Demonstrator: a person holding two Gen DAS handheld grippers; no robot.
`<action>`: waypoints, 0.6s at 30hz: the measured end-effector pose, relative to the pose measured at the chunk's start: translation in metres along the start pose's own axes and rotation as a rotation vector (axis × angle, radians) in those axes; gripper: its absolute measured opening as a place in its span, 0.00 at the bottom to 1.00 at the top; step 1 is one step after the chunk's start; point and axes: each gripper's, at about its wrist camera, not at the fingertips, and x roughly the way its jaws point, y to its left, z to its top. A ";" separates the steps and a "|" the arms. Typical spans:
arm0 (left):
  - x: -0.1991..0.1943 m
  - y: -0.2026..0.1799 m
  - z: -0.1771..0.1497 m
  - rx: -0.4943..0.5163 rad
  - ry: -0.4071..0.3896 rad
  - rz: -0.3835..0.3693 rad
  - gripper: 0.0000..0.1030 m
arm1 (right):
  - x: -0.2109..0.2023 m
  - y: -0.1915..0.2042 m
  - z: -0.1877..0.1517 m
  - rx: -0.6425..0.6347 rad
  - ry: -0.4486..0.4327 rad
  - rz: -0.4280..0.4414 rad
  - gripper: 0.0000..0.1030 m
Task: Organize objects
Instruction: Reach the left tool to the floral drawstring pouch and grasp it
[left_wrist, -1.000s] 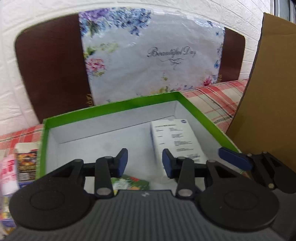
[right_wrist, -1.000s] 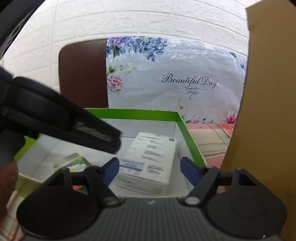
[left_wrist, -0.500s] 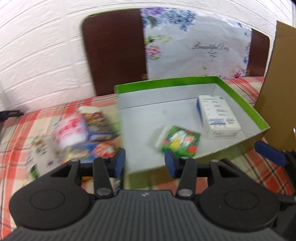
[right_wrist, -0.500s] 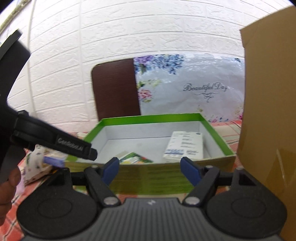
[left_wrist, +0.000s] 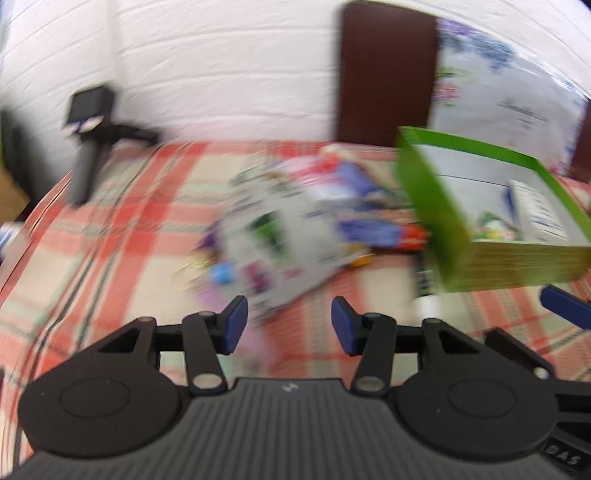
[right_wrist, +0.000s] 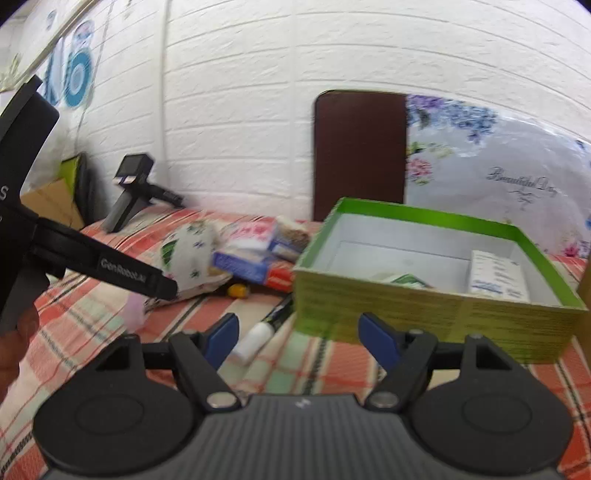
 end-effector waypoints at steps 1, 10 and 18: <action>0.002 0.012 -0.002 -0.028 0.011 0.010 0.51 | 0.004 0.006 -0.001 -0.011 0.012 0.013 0.70; 0.020 0.077 0.001 -0.199 0.036 -0.021 0.51 | 0.043 0.052 0.014 -0.157 0.047 0.115 0.67; 0.038 0.075 0.024 -0.210 0.009 -0.149 0.52 | 0.099 0.082 0.033 -0.205 0.102 0.175 0.67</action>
